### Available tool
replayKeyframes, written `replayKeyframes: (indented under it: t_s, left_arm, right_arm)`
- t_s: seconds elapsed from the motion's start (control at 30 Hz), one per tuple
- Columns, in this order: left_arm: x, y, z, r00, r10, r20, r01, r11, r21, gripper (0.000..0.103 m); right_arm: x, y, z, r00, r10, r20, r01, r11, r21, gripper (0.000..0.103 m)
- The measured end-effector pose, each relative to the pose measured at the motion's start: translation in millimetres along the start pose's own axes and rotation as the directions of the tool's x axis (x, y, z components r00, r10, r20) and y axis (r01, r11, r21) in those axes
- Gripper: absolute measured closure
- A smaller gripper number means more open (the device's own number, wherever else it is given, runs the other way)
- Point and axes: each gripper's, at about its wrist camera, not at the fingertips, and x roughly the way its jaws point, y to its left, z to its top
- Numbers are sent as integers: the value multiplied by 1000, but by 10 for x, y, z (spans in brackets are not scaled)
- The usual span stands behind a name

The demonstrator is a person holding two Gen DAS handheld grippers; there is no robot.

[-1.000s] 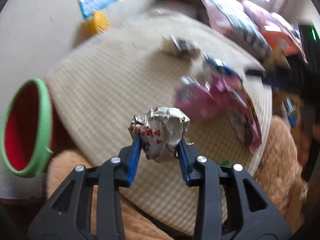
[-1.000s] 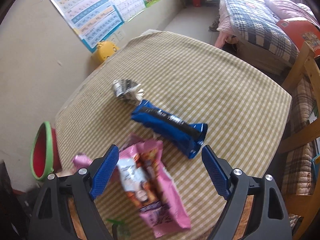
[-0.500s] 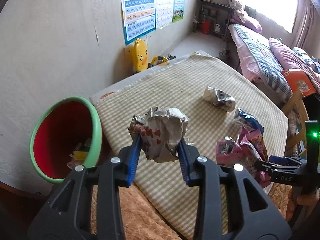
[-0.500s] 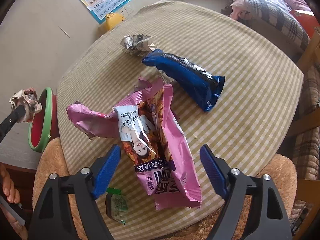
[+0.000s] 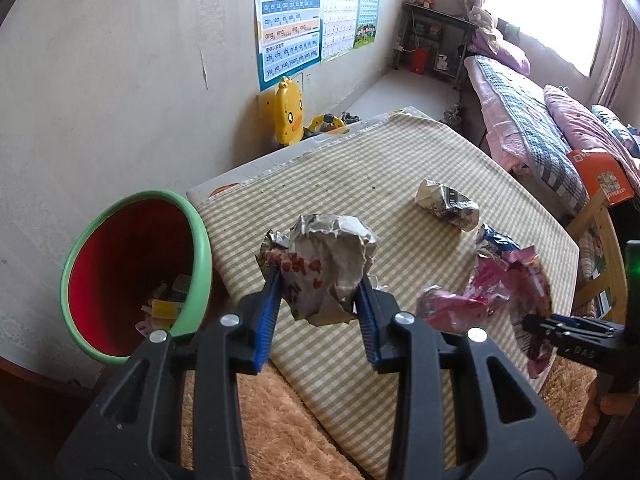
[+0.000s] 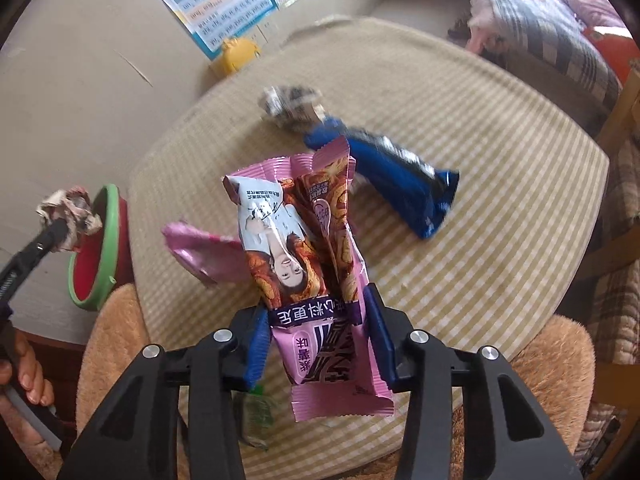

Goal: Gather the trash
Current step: 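Carry the foil ball and pink bag over the red bucket and open both tools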

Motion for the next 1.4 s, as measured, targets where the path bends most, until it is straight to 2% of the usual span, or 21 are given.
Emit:
replayKeyframes:
  t_s: [0.3,0.53,1.13,1.4]
  left_arm:
    - [-3,161,15,1000,12,12,-12,999,-38,68]
    - [-35,295,21,999,26,30,-24,998,-63,68]
    - [-46,687,-8,995,87,47,-80,989,-122,68]
    - [-46,874,-27,992,113,51,-105,984,-145,68]
  right_arm:
    - [-323,262,228,992,47,114,-43,998,-35,62]
    - [-426,484,383,985,72,155,-61,996,-72,62]
    - [-362,1157,541,977,141,158,-109,975,-195,62]
    - [-262,1401,529,980,150,129,-117,965,-233,62]
